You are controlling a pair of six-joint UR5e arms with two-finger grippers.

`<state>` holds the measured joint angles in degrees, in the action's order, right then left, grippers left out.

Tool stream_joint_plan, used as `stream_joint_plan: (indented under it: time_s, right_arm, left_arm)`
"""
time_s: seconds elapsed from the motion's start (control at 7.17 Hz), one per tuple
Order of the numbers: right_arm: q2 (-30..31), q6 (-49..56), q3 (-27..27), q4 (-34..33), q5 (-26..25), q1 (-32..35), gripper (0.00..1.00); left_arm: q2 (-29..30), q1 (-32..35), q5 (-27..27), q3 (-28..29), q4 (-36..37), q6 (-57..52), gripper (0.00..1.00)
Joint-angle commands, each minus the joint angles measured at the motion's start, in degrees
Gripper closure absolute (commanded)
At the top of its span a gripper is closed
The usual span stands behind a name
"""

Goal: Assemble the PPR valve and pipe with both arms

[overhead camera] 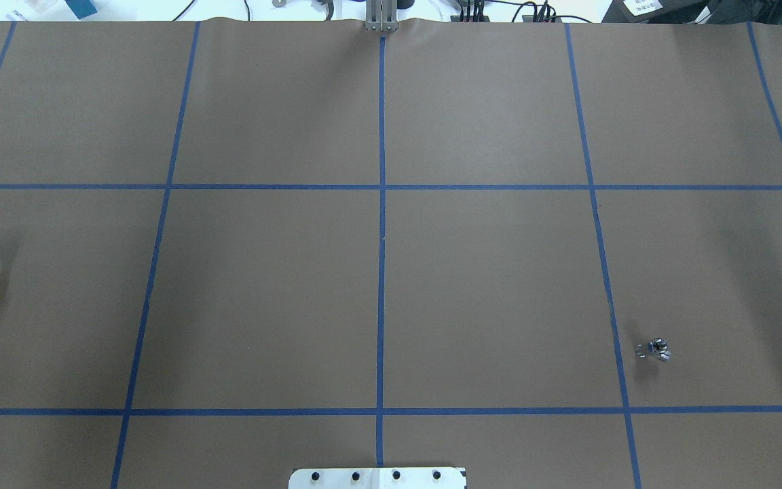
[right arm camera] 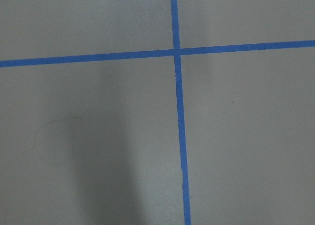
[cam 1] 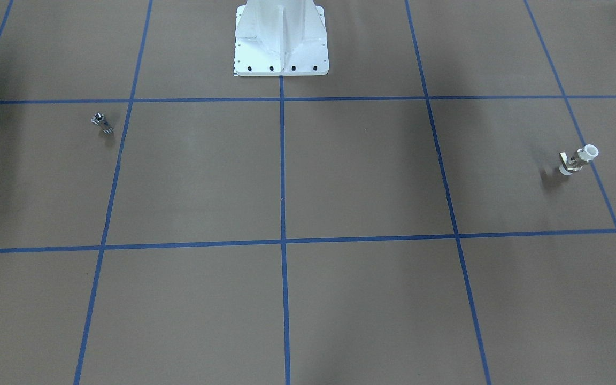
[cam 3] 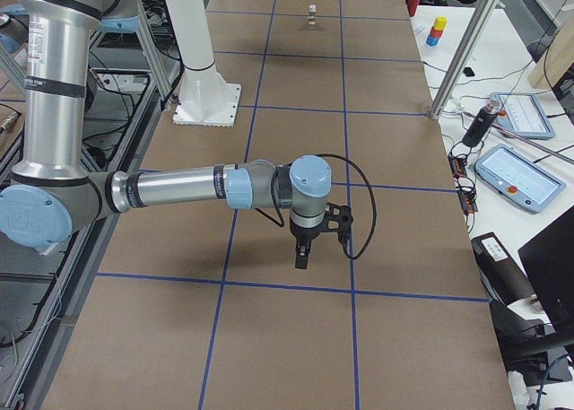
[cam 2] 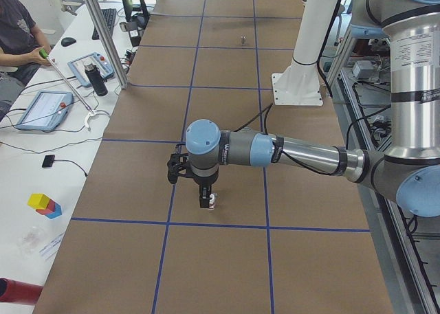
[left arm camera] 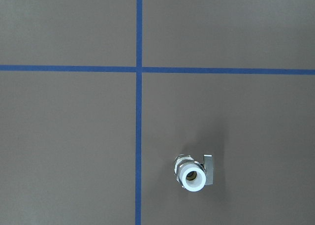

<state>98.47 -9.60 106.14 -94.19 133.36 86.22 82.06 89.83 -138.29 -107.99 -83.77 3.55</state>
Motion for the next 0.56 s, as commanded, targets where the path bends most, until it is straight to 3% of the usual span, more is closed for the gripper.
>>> stream_joint_plan:
  time_s: [0.0,0.42]
  right_arm:
    - [0.6,-0.1,-0.4,0.1,1.8,0.0,0.01]
    - [0.2,-0.5,-1.2,0.1,1.6,-0.1,0.01]
  left_arm:
    - [-0.3,-0.2,-0.5,-0.1,-0.3,0.1,0.0]
    - [-0.3,-2.3,-0.1,0.8,-0.3,0.1,0.0]
